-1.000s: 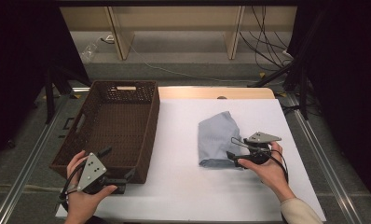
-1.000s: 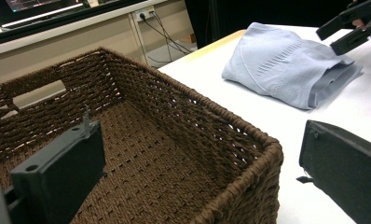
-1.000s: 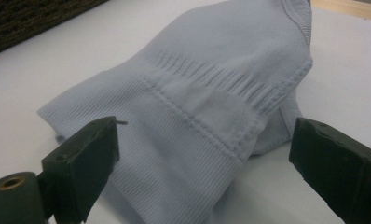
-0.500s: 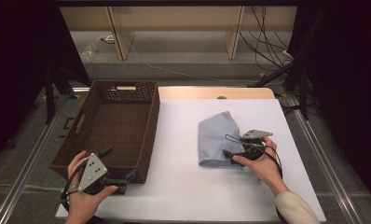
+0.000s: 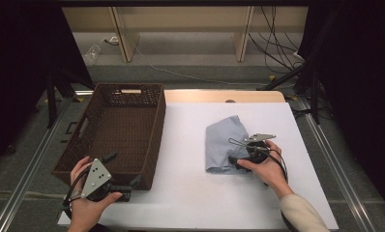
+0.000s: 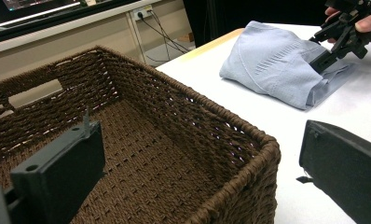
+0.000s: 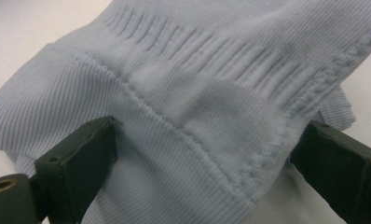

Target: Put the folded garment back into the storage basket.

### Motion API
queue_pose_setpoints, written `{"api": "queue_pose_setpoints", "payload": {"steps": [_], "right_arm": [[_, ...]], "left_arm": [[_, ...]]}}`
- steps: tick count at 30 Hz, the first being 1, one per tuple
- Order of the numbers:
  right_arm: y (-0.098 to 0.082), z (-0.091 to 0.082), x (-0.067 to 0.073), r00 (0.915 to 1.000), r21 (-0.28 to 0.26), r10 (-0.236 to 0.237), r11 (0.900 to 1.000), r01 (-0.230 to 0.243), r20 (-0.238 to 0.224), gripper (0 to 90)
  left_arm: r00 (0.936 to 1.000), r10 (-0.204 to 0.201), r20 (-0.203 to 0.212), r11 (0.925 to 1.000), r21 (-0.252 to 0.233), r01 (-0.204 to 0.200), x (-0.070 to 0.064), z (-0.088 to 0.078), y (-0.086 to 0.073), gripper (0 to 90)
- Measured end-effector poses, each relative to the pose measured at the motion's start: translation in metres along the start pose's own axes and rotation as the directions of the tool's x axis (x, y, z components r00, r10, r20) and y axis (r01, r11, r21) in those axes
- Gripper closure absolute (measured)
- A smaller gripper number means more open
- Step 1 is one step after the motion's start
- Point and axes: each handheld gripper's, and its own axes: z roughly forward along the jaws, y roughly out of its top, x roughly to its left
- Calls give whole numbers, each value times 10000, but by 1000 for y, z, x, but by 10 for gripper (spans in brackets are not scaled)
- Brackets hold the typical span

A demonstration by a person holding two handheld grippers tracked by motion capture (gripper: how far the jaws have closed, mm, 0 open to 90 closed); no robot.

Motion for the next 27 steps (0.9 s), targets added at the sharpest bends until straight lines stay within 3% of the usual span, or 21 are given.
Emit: {"api": "queue_pose_setpoints", "payload": {"steps": [22, 25, 27], "right_arm": [[3, 2, 0, 9999, 386, 130, 9992, -132, 40, 133], [3, 2, 1, 9999, 419, 99, 9991, -104, 137, 162], [3, 1, 2, 9998, 462, 70, 9989, -79, 206, 232]], "left_arm": [[10000, -18, 15, 10000, -21, 18, 1, 0, 0, 0], [10000, -44, 25, 10000, -33, 44, 0, 0, 0, 0], [10000, -26, 39, 10000, -31, 26, 0, 0, 1, 0]]}}
